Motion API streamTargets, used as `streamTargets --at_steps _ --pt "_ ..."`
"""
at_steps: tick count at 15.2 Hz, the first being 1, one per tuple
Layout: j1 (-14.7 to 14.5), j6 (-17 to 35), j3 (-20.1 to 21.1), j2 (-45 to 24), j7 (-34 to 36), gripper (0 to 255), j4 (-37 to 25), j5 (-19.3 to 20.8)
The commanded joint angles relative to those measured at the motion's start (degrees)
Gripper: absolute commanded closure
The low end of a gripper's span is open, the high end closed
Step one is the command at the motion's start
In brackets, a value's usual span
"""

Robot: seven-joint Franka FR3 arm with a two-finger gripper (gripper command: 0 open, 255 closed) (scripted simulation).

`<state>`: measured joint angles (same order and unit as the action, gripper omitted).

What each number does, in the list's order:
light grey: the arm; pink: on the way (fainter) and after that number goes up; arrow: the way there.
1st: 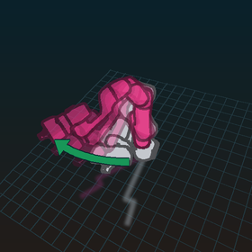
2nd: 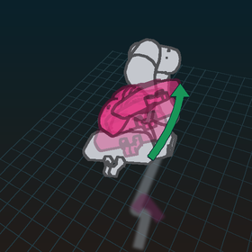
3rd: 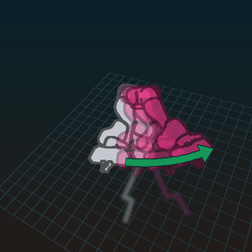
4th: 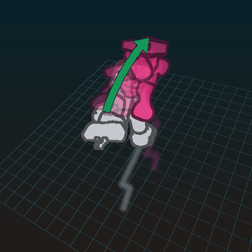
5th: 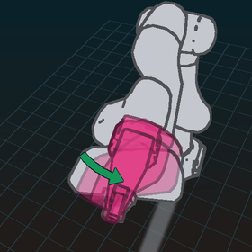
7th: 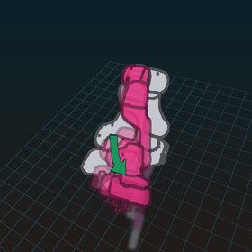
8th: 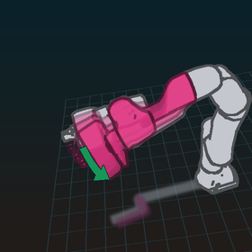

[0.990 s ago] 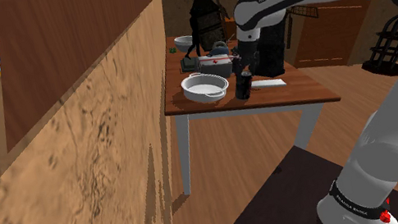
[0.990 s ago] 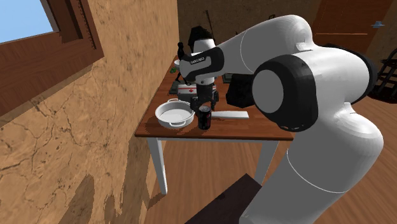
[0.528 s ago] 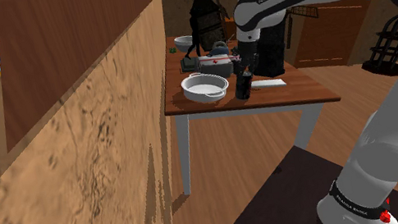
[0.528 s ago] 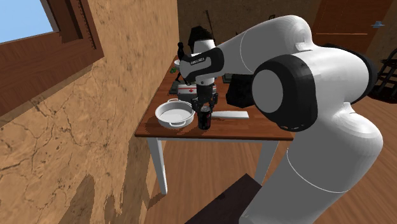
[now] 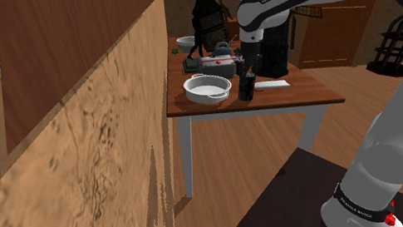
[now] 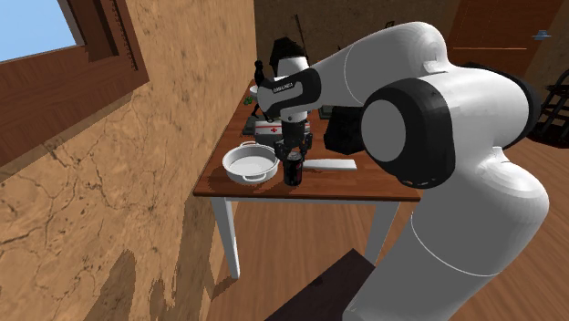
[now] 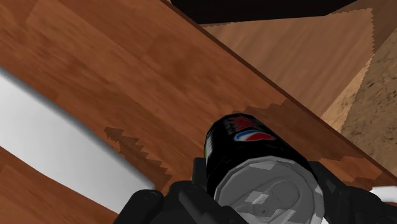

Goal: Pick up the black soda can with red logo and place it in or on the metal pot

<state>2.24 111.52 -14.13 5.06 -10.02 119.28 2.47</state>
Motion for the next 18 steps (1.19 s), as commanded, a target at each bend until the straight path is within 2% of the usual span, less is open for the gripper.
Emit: streamTargets --at_steps 1,18 --pt "0.0 0.0 0.0 0.0 0.0 255 0.0 0.0" --pt "-0.2 -13.0 0.3 1.6 0.0 255 -11.4 0.2"
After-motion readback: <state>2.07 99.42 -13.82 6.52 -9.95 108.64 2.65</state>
